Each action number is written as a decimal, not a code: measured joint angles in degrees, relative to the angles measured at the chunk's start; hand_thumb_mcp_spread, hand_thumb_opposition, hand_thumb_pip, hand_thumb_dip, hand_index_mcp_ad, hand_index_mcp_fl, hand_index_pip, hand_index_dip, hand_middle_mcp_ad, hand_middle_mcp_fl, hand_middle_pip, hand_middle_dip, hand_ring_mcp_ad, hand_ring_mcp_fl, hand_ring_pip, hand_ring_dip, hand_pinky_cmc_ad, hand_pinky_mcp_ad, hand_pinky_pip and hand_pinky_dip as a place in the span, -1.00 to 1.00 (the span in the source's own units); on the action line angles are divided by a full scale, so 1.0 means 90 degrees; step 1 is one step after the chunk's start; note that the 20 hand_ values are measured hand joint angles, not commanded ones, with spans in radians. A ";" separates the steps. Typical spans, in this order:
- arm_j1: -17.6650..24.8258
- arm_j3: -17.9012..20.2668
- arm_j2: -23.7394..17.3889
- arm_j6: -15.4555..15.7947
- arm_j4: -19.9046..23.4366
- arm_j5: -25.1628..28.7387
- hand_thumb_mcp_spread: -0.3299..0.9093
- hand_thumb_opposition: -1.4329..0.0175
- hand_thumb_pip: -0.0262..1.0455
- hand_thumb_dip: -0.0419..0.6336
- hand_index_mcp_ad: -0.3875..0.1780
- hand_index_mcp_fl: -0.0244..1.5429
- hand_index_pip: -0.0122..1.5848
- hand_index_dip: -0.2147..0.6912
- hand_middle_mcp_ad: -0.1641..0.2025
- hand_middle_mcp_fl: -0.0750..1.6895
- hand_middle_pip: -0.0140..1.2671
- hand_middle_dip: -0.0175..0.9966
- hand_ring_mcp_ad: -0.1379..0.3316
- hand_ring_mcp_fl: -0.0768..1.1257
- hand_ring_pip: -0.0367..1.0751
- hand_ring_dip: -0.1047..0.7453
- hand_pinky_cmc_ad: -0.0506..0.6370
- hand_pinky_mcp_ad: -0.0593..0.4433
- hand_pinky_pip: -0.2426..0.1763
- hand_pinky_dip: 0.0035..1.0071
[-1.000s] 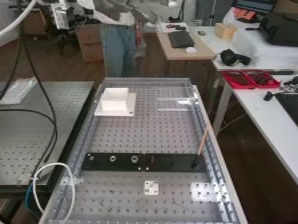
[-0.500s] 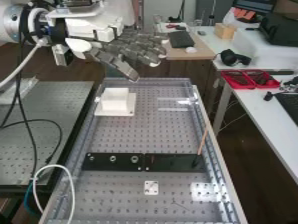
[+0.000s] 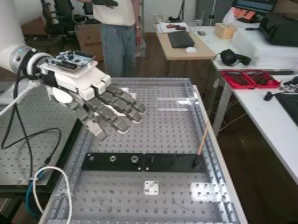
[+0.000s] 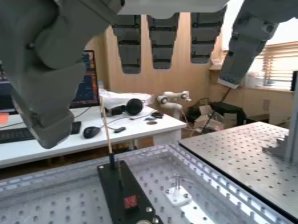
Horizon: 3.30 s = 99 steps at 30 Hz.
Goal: Grab the larger nut and place it in the white container
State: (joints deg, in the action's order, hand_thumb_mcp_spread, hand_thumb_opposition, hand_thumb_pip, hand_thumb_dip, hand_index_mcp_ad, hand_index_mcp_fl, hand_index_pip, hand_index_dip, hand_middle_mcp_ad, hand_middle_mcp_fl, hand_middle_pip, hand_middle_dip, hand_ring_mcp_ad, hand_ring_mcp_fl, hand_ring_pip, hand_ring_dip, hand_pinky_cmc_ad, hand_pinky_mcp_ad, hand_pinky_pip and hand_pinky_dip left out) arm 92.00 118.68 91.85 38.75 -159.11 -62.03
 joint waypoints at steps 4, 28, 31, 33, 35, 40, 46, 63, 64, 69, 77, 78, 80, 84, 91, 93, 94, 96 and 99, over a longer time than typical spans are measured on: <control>0.0067 0.0304 0.0130 -0.0070 0.0350 0.0390 -0.03 -0.09 0.21 -0.42 0.12 -0.92 -0.06 -0.66 0.30 -0.87 -0.78 -0.53 0.45 -0.87 -0.78 -0.42 0.29 0.55 -0.35 0.13; 0.0213 0.0982 0.1090 -0.0377 0.1868 0.1156 0.03 -0.17 0.32 -0.36 0.06 -0.96 0.93 -0.21 0.30 -0.90 -0.77 -0.50 0.41 -0.86 -0.78 -0.42 0.29 0.55 -0.35 0.13; 0.0161 0.0984 0.1193 -0.0202 0.2012 0.1043 0.06 -0.19 0.32 -0.31 -0.01 -0.96 0.94 -0.21 0.30 -0.89 -0.77 -0.50 0.41 -0.86 -0.78 -0.42 0.29 0.55 -0.35 0.13; 0.0111 0.0977 0.1254 -0.0130 0.2070 0.0958 0.08 -0.19 0.32 -0.31 -0.03 -0.96 0.95 -0.21 0.29 -0.89 -0.77 -0.50 0.41 -0.86 -0.78 -0.43 0.29 0.55 -0.35 0.12; 0.0076 0.0964 0.1289 -0.0080 0.2092 0.0898 0.08 -0.19 0.32 -0.31 -0.04 -0.97 0.96 -0.21 0.30 -0.90 -0.77 -0.50 0.43 -0.86 -0.78 -0.42 0.29 0.54 -0.35 0.10; -0.0040 0.0921 0.1413 0.0198 0.2143 0.0658 0.08 -0.19 0.32 -0.28 -0.06 -0.97 0.96 -0.21 0.28 -0.90 -0.77 -0.50 0.35 -0.86 -0.78 -0.43 0.29 0.54 -0.35 0.07; -0.0150 0.0898 0.1545 0.0396 0.2228 0.0392 0.10 -0.21 0.35 -0.27 -0.07 -0.97 0.96 -0.21 0.27 -0.90 -0.77 -0.50 0.36 -0.87 -0.78 -0.42 0.29 0.47 -0.35 0.01; -0.0195 0.1055 0.1713 0.0567 0.2870 0.0251 0.13 -0.21 0.39 -0.17 -0.09 -0.97 0.96 -0.22 0.26 -0.90 -0.77 -0.50 0.29 -0.86 -0.74 -0.42 0.26 0.47 -0.35 0.01; -0.0180 0.1068 0.1723 0.0555 0.2918 0.0294 0.13 -0.21 0.39 -0.17 -0.09 -0.97 0.96 -0.22 0.26 -0.90 -0.77 -0.50 0.29 -0.86 -0.74 -0.42 0.25 0.47 -0.35 0.01; -0.0117 0.1112 0.1756 0.0466 0.3040 0.0460 0.13 -0.21 0.39 -0.17 -0.07 -0.97 0.96 -0.22 0.28 -0.90 -0.77 -0.50 0.29 -0.86 -0.72 -0.42 0.25 0.48 -0.35 0.01; -0.0015 0.1119 0.1843 0.0326 0.3118 0.0660 0.12 -0.21 0.48 -0.18 -0.07 -0.97 0.96 -0.22 0.28 -0.89 -0.77 -0.50 0.29 -0.86 -0.68 -0.43 0.26 0.47 -0.35 0.07; -0.0006 0.1116 0.1855 0.0316 0.3124 0.0676 0.12 -0.21 0.49 -0.18 -0.07 -0.97 0.96 -0.22 0.28 -0.89 -0.77 -0.50 0.29 -0.86 -0.69 -0.43 0.27 0.48 -0.35 0.10; 0.0007 0.1115 0.1876 0.0311 0.3139 0.0698 0.12 -0.21 0.49 -0.18 -0.07 -0.97 0.96 -0.22 0.28 -0.90 -0.77 -0.50 0.29 -0.87 -0.66 -0.43 0.26 0.48 -0.35 0.11; 0.0029 0.1123 0.1890 0.0335 0.3176 0.0757 0.09 -0.20 0.49 -0.18 -0.08 -0.97 0.96 -0.22 0.28 -0.90 -0.77 -0.50 0.29 -0.86 -0.65 -0.43 0.26 0.48 -0.35 0.15; 0.0039 0.1128 0.1880 0.0320 0.3087 0.0827 0.09 -0.18 0.49 -0.18 -0.05 -0.97 0.96 -0.22 0.29 -0.90 -0.77 -0.50 0.29 -0.86 -0.62 -0.46 0.25 0.48 -0.35 0.18; 0.0049 0.1129 0.1866 0.0315 0.3057 0.0848 0.08 -0.18 0.49 -0.18 -0.06 -0.97 0.96 -0.22 0.28 -0.89 -0.77 -0.50 0.29 -0.86 -0.63 -0.46 0.25 0.48 -0.35 0.19; 0.0056 0.1128 0.1855 0.0313 0.3045 0.0857 0.07 -0.18 0.49 -0.18 -0.06 -0.97 0.96 -0.22 0.26 -0.90 -0.77 -0.50 0.29 -0.86 -0.63 -0.46 0.25 0.48 -0.35 0.20; 0.0087 0.1126 0.1817 0.0290 0.2979 0.0901 0.06 -0.18 0.49 -0.18 -0.07 -0.97 0.96 -0.22 0.28 -0.89 -0.77 -0.50 0.29 -0.86 -0.63 -0.46 0.25 0.48 -0.35 0.22; 0.0118 0.1130 0.1810 0.0268 0.2953 0.0962 0.07 -0.16 0.49 -0.18 -0.07 -0.97 0.96 -0.22 0.26 -0.90 -0.77 -0.50 0.29 -0.86 -0.63 -0.46 0.25 0.48 -0.35 0.22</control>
State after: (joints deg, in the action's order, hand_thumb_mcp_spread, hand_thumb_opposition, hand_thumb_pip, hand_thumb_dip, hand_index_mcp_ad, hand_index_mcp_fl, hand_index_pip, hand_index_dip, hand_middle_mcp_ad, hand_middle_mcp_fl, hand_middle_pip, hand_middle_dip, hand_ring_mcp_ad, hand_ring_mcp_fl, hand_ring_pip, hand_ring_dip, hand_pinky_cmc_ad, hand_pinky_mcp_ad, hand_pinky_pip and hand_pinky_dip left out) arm 93.06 128.86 108.14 41.16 -132.53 -53.38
